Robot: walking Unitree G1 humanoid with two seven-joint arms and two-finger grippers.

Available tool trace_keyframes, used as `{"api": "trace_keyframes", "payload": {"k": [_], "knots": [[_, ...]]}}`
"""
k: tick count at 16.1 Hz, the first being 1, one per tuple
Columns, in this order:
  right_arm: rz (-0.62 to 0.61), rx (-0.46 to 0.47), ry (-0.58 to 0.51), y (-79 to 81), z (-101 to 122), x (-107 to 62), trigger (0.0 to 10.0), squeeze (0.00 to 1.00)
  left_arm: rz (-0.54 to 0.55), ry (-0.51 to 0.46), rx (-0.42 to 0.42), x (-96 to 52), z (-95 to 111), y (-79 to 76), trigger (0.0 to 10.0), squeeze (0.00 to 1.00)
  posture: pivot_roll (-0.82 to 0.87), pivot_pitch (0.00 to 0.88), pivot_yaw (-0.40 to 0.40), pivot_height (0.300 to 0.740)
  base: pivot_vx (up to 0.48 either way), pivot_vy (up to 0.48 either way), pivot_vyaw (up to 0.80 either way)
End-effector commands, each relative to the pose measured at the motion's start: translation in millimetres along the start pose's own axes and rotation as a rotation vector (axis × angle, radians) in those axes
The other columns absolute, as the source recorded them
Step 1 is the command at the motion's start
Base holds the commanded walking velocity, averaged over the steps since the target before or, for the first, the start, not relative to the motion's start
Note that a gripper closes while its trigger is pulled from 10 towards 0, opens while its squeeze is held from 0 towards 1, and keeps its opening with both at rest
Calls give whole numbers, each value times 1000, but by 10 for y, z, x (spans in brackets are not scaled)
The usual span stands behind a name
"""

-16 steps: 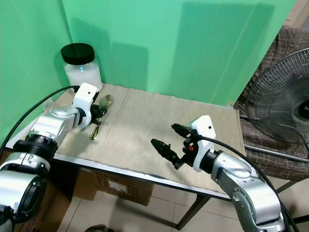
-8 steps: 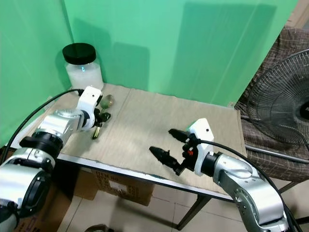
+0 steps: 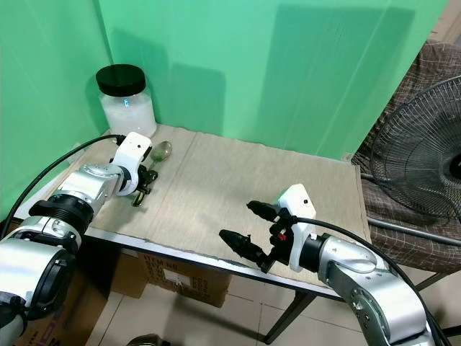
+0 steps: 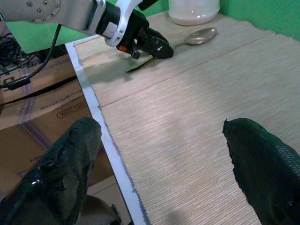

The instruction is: Setting the table

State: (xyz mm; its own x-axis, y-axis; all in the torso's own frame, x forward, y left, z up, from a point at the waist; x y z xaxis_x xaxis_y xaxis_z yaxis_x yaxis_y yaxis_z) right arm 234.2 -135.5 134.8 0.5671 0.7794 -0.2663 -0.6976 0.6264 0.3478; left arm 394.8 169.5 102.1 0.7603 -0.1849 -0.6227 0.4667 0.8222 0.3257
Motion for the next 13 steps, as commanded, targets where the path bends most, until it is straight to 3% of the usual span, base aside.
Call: {"api": "trace_keyframes", "payload": {"k": [1, 10, 13], "knots": [[20, -13, -1, 38, 32, -24, 10000, 0, -6, -10, -6, -6, 51, 13, 0, 0, 63, 0, -33, 740, 0, 0, 0], [31, -11, 4, 53, 28, -24, 10000, 0, -7, -26, 3, -15, 82, 42, 0, 0, 65, 0, -32, 740, 0, 0, 0], [16, -8, -19, 34, 62, -35, 10000, 0, -4, -69, 6, -40, 181, 80, 0, 0, 66, 0, -32, 740, 0, 0, 0]]}}
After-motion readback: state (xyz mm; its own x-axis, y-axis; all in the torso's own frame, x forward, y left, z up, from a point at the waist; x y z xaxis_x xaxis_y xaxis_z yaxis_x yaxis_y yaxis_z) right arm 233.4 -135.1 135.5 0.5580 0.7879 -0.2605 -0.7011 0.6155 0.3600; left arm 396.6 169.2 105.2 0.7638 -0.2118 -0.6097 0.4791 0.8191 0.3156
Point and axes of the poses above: a point about 5 cm out from each wrist's last joint towards the gripper, its own x axis pointing out of the wrist towards the gripper, its own z axis along the axis of the wrist's last joint, y = z × x, the point moved 2 cm from there along x, pointing out of the wrist towards the gripper, and after that the axes turned 11 degrees about x, right-handed, at the moved point
